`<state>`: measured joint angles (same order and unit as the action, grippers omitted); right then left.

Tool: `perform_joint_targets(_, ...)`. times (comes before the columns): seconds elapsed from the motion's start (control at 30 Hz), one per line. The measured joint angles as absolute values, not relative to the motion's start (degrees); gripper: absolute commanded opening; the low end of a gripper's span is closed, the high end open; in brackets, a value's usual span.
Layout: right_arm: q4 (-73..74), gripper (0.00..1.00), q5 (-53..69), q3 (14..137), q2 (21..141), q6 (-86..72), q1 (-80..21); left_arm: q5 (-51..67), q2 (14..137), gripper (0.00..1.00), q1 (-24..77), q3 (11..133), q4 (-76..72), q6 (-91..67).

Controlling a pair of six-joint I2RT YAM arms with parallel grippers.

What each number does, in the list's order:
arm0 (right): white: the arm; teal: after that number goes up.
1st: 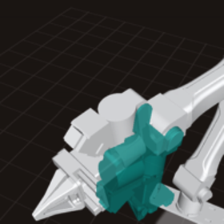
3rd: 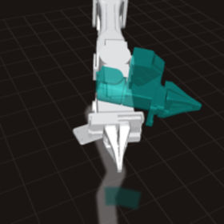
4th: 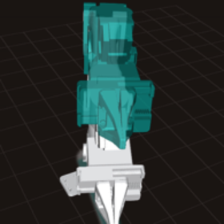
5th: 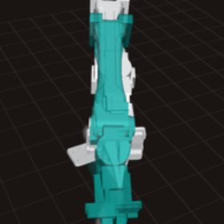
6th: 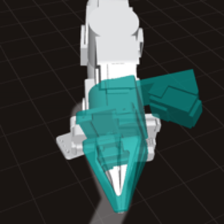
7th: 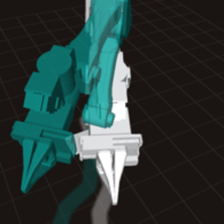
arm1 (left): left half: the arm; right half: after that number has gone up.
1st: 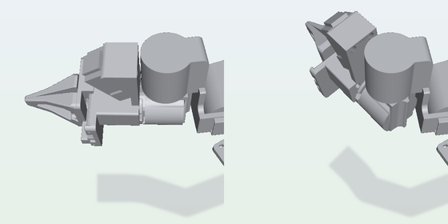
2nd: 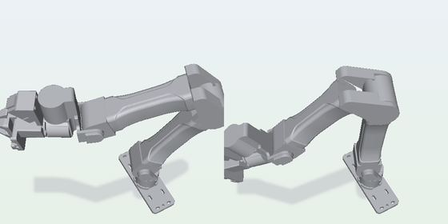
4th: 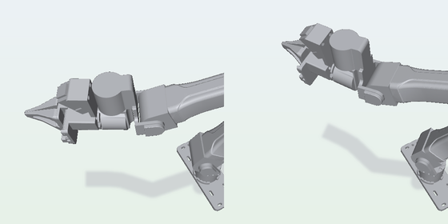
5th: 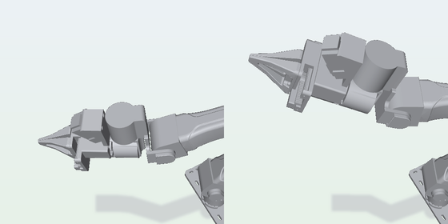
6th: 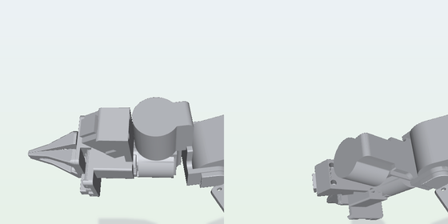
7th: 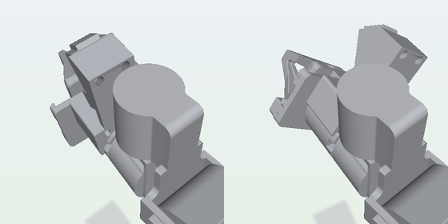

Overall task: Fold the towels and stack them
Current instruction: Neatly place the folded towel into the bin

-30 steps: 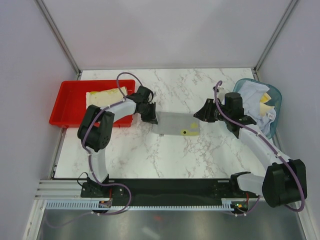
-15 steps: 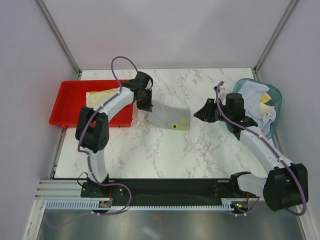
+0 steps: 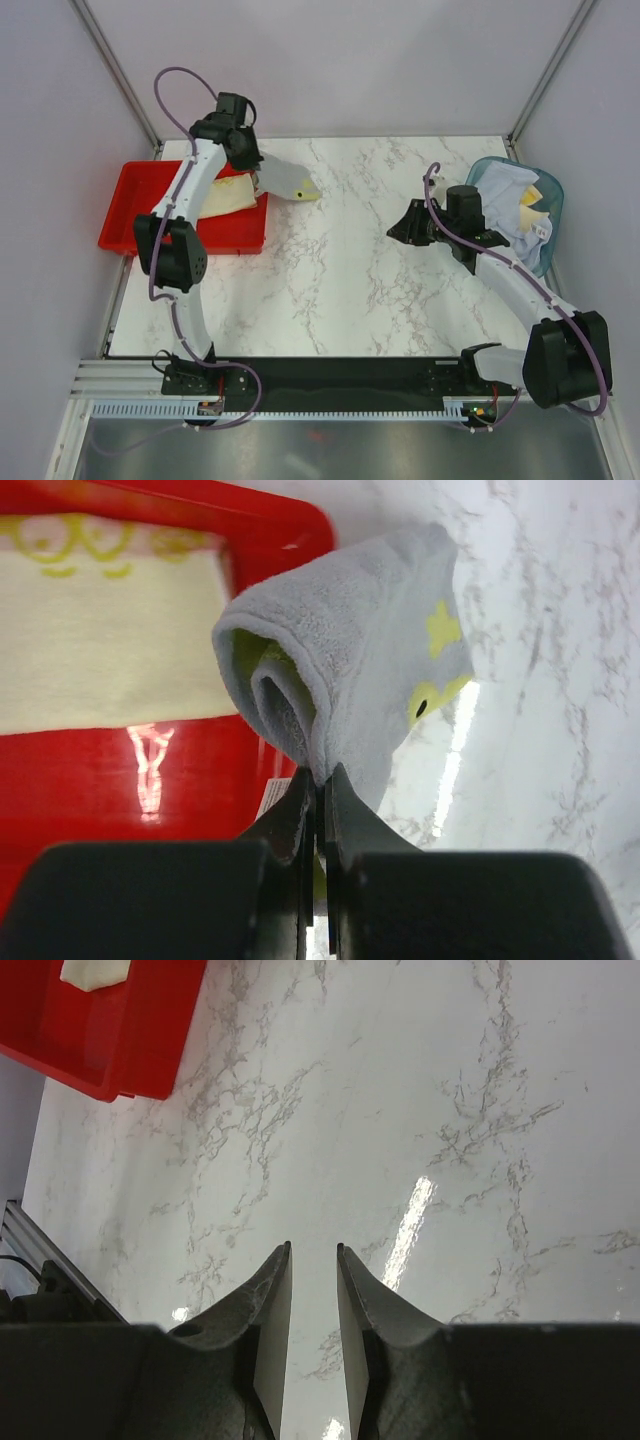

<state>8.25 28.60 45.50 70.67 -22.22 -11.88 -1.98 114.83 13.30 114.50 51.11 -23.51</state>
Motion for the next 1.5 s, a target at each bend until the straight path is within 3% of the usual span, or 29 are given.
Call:
perform_joint_targets(0.3,8.6,0.33,28.1,47.7,75.2,-21.1,-11.9,-1.4,115.8,0.02,1.7,114.0,53.7,-22.3)
perform_joint_targets(1.2,8.4,0.33,26.2,48.6,78.3,-19.2,-11.9,-1.4,116.5,0.02,-13.8,106.6,48.3,-17.4)
perform_joint_targets(1.33,8.6,0.33,25.6,48.6,78.3,-19.0,-11.9,-2.9,120.7,0.35,-14.5,106.9,46.7,-15.9)
perform_joint_targets(1.5,8.8,0.34,25.1,49.1,78.3,-18.7,-11.9,-7.3,128.9,0.44,-14.4,108.7,46.5,-15.5)
